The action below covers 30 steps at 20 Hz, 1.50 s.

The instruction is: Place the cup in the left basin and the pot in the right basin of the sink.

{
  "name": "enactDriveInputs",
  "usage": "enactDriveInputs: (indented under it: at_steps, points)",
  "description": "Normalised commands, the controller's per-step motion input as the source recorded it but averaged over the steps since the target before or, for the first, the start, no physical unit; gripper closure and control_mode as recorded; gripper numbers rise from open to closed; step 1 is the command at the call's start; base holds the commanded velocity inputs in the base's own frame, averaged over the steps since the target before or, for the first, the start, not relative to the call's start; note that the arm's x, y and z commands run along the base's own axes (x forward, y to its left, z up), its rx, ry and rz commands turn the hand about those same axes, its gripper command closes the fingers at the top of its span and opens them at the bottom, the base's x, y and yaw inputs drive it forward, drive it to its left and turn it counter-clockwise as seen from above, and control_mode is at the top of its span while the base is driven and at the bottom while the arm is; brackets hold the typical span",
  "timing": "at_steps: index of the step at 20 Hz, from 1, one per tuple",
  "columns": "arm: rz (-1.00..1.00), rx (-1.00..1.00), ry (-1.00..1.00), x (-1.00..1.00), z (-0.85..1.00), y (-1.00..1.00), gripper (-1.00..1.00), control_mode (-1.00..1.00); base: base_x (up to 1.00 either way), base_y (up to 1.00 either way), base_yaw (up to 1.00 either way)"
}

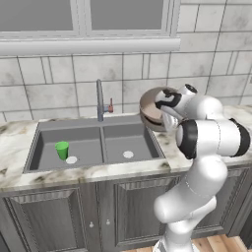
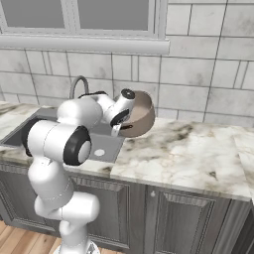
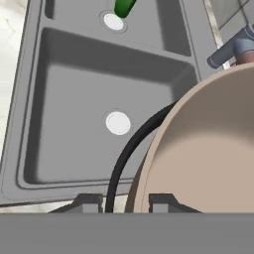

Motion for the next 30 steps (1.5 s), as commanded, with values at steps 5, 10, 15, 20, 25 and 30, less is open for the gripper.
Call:
enactDriveInputs:
  at_steps: [5,10,15,20,25,30]
  points:
    - [0.18,-0.03,0.08,0.13,-0.04,0.25,1.00,-1.00,0.00,0.00,0.00]
    - [0.15,-0.10,0.09,0.11,-0.05,0.33,1.00,-1.00,0.00,0.00,0.00]
    - [0.14,-0.12,0.04,0.00,-0.15,0.34,1.00,-1.00,0.00,0.00,0.00]
    - [0.11,-0.07,0.00,0.00,-0.32,0.25,1.00,-1.00,0.00,0.00,0.00]
    - [0.11,0.00,0.00,0.00,-0.41,0.21,1.00,-1.00,0.00,0.00,0.00]
    - [0.10,0.00,0.00,0.01,-0.46,0.16,1.00,-1.00,0.00,0.00,0.00]
